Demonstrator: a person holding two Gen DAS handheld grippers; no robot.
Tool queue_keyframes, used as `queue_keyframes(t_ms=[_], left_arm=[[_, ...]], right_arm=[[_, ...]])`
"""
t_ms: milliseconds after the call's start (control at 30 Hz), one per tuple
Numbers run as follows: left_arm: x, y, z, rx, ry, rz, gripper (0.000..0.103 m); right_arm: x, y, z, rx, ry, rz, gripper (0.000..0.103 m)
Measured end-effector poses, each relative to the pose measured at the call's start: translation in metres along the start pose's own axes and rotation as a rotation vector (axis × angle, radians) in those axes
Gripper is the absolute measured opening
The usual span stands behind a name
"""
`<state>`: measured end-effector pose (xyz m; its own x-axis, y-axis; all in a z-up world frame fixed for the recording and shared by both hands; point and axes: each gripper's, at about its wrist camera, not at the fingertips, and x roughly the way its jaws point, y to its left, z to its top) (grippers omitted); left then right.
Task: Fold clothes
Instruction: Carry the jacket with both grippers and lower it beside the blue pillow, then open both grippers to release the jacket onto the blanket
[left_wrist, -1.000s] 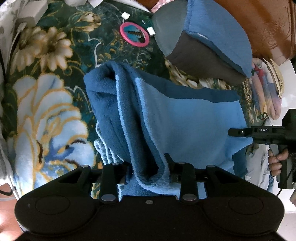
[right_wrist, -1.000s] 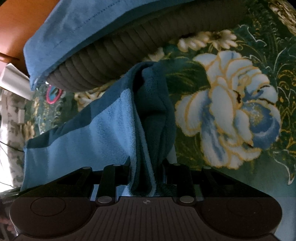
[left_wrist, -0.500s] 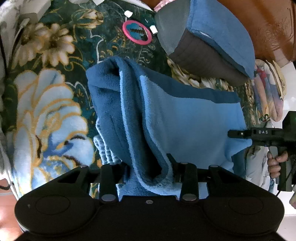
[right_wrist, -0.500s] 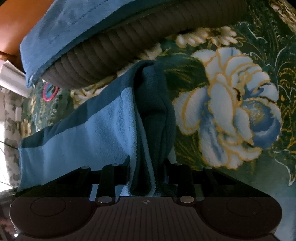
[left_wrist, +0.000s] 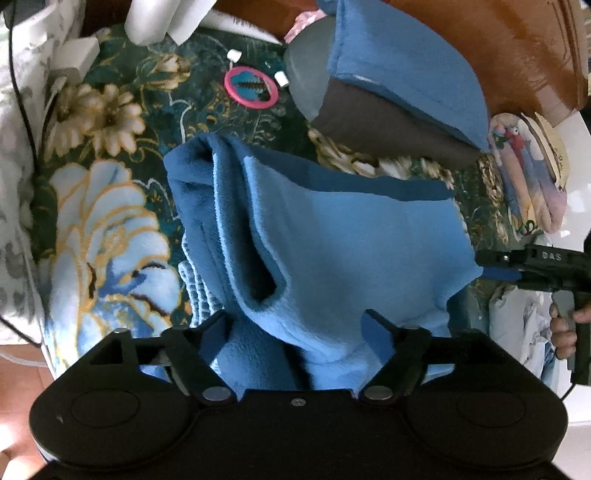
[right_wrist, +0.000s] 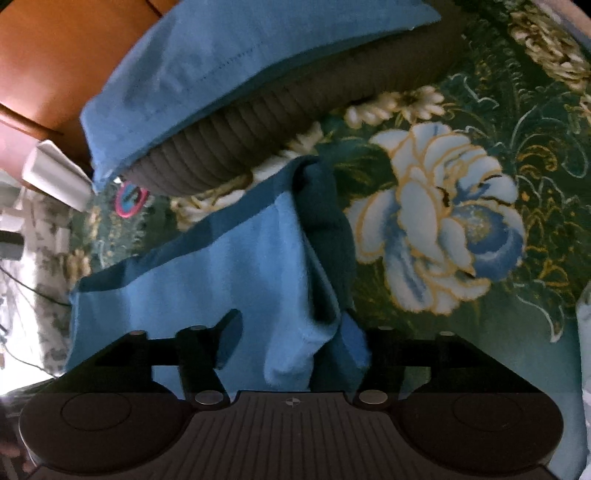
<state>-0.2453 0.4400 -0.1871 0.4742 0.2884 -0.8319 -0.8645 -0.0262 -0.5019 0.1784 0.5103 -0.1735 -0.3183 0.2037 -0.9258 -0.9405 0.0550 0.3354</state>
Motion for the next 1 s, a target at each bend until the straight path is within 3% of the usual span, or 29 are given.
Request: queue_keyframes(t_ms=[167, 200, 600, 767, 1000], left_arm=[[-0.025, 0.015, -0.011, 0.001, -0.032, -0.02, 0.098], [-0.03, 0.017, -0.014, 0.01, -0.032, -0.024, 0.101], [-0.098, 0.026, -0.069, 0.168, -0.044, -0.051, 0.101], [-0.131, 0.004, -0.099, 0.23, -0.045, -0.082, 0.101], [-0.186, 0.009, -0.156, 0.31, -0.039, -0.152, 0.101]], right_arm=[[-0.028, 0.011, -0.02, -0.002, -0.017, -0.002, 0.069], [-0.035, 0.012, -0.025, 0.001, -0.025, 0.004, 0.077], [-0.126, 0.025, -0.102, 0.069, -0.173, 0.038, 0.092], [-0.166, 0.028, -0.148, 0.089, -0.25, 0.047, 0.096], [-0.221, 0.043, -0.226, 0.112, -0.36, 0.081, 0.099]])
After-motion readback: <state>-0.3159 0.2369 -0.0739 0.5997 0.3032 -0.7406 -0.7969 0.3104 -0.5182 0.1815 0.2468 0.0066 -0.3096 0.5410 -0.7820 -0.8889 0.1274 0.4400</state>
